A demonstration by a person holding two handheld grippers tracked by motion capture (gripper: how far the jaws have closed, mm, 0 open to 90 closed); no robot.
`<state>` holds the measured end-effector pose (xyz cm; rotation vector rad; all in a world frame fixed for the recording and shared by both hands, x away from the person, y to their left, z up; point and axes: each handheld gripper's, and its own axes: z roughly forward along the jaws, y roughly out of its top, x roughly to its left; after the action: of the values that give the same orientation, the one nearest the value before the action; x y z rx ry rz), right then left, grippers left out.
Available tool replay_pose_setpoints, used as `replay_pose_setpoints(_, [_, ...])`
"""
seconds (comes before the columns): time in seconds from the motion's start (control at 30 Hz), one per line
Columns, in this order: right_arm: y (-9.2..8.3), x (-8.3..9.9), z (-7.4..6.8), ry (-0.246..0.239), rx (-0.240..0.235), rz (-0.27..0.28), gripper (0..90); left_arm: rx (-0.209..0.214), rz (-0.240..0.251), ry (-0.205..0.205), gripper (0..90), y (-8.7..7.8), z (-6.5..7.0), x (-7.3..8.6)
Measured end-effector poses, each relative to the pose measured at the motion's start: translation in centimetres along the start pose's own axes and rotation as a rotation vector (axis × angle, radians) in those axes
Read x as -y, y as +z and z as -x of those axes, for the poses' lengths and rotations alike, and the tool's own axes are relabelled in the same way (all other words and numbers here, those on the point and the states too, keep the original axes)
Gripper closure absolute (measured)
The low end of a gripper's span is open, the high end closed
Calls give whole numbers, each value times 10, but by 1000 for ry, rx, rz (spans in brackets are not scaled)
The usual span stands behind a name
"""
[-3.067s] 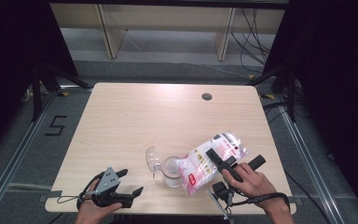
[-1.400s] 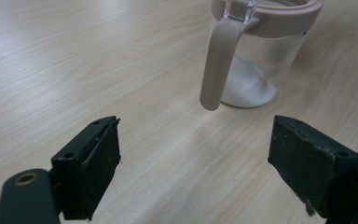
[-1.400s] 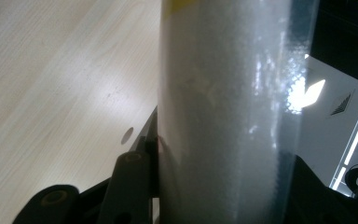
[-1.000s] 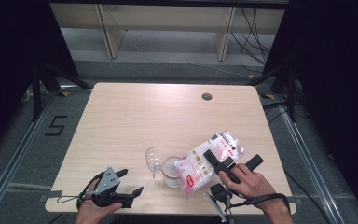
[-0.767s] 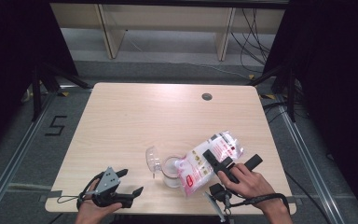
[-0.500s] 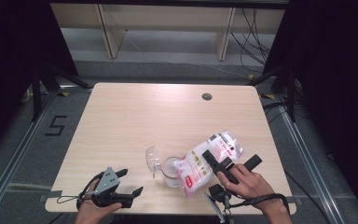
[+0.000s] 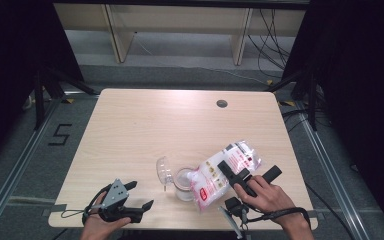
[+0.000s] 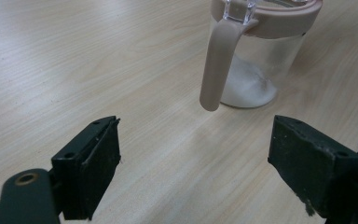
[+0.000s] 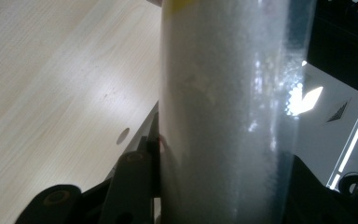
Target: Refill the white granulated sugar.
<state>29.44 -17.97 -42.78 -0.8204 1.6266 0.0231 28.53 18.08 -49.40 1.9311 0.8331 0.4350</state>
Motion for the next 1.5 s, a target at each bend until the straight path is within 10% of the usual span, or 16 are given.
replay_pose_setpoints(1.5, [-2,4,1,12,9,16,702,4,4,-2,166,0,0,0])
